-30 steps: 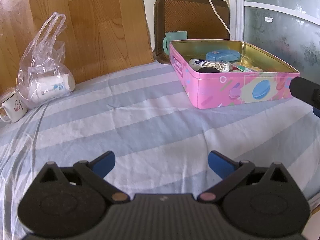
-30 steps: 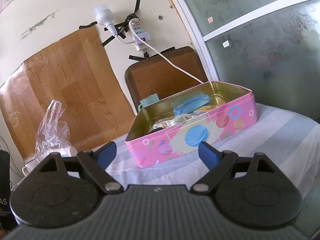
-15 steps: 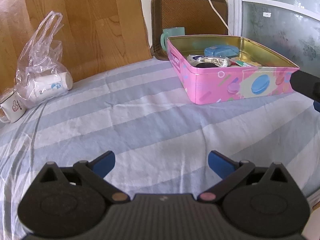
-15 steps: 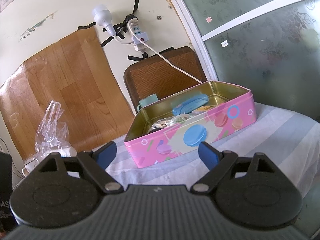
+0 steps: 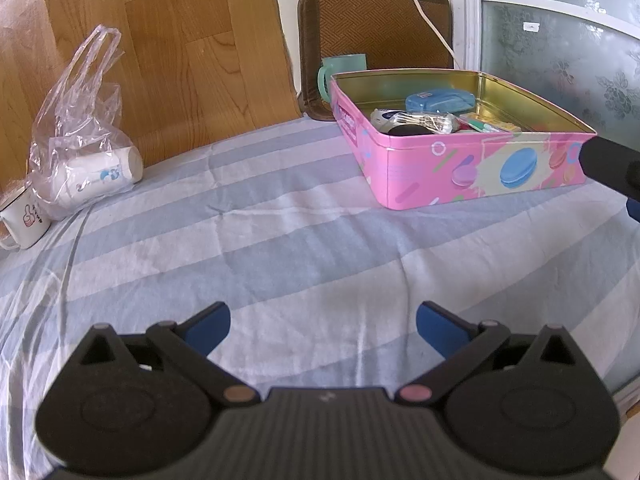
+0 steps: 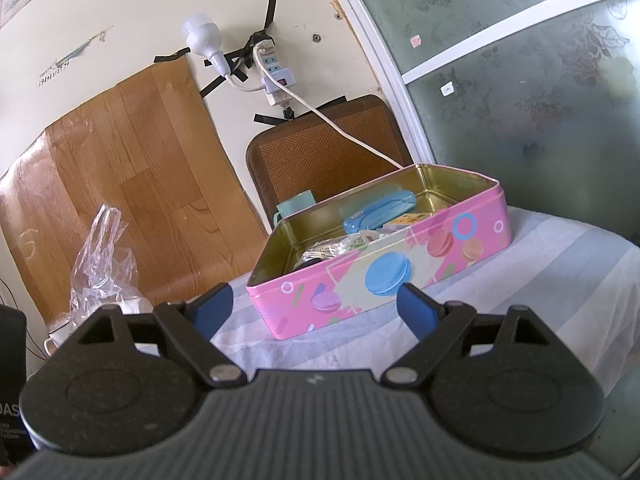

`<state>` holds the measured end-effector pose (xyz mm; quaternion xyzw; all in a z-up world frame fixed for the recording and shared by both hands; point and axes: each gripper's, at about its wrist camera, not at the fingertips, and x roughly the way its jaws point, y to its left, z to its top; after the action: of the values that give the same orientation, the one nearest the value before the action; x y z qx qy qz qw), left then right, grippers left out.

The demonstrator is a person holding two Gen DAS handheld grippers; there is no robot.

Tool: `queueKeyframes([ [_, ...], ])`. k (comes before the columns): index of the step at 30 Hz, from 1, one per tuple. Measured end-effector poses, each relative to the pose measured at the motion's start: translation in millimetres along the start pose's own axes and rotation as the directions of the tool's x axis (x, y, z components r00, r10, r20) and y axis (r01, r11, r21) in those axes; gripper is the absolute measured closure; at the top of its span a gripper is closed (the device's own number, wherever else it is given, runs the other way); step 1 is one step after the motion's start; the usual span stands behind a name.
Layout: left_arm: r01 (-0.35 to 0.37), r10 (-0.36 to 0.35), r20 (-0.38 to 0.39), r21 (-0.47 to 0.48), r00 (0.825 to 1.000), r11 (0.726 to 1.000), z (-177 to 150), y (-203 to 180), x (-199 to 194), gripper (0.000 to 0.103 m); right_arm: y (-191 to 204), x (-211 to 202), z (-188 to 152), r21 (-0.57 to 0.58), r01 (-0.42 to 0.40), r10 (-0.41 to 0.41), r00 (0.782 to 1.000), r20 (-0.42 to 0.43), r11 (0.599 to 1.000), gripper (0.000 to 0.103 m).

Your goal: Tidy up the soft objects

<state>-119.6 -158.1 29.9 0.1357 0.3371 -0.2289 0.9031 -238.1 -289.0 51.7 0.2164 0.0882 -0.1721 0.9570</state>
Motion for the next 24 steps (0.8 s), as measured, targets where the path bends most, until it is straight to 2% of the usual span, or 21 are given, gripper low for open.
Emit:
queueKeyframes([
  [24, 0.001, -0.001, -0.019, -0.017, 1.0, 1.0, -1.4, -0.3, 5.0, 0.0, -0.2, 3.4, -3.6, 0.009, -0.004, 0.004, 1.0, -0.011, 1.0, 0.012],
])
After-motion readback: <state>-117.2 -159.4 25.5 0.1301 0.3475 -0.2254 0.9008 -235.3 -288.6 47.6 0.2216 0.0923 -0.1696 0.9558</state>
